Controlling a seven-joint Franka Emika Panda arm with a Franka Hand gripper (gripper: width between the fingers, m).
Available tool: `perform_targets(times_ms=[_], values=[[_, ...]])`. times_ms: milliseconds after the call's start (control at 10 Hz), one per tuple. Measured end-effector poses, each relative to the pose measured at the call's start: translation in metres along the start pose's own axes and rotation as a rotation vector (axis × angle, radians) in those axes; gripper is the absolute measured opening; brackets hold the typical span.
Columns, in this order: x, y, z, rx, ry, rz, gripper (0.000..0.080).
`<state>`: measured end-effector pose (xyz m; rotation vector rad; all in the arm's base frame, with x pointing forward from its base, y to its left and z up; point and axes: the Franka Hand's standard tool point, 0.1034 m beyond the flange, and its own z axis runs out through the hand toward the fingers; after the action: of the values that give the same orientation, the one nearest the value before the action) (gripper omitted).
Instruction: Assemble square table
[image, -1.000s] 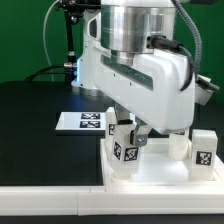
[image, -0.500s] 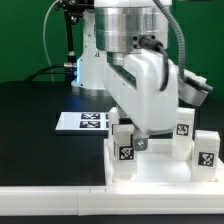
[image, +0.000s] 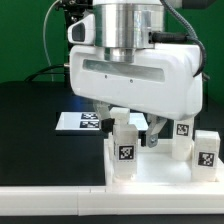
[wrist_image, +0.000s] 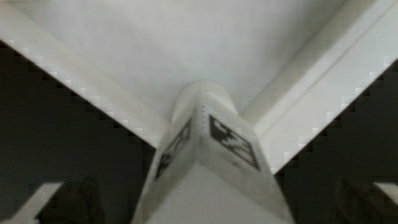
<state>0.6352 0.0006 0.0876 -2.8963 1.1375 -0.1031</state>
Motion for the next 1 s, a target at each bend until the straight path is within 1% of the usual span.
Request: perform_targets(times_ms=[100, 200, 300, 400, 700, 900, 1000], values=[[0.001, 0.0, 0.0, 0.001, 0.007, -0.095, 0.0649], [0.007, -0.005, -0.001, 0.01, 0.051, -0.256, 0.0649], [0.011, -0.01, -0.003, 0.025, 0.093, -0.401, 0.0649], [0.009, -0.01, 0.001, 0.03, 0.122, -0.488, 0.0649], [0.009, -0.009, 0.001, 0.031, 0.118, -0.446, 0.0637], [0.009, -0.009, 0.001, 0.037, 0.116, -0.343, 0.029], [0.01, -0.007, 0.001, 0.039, 0.115, -0.271, 0.0291]])
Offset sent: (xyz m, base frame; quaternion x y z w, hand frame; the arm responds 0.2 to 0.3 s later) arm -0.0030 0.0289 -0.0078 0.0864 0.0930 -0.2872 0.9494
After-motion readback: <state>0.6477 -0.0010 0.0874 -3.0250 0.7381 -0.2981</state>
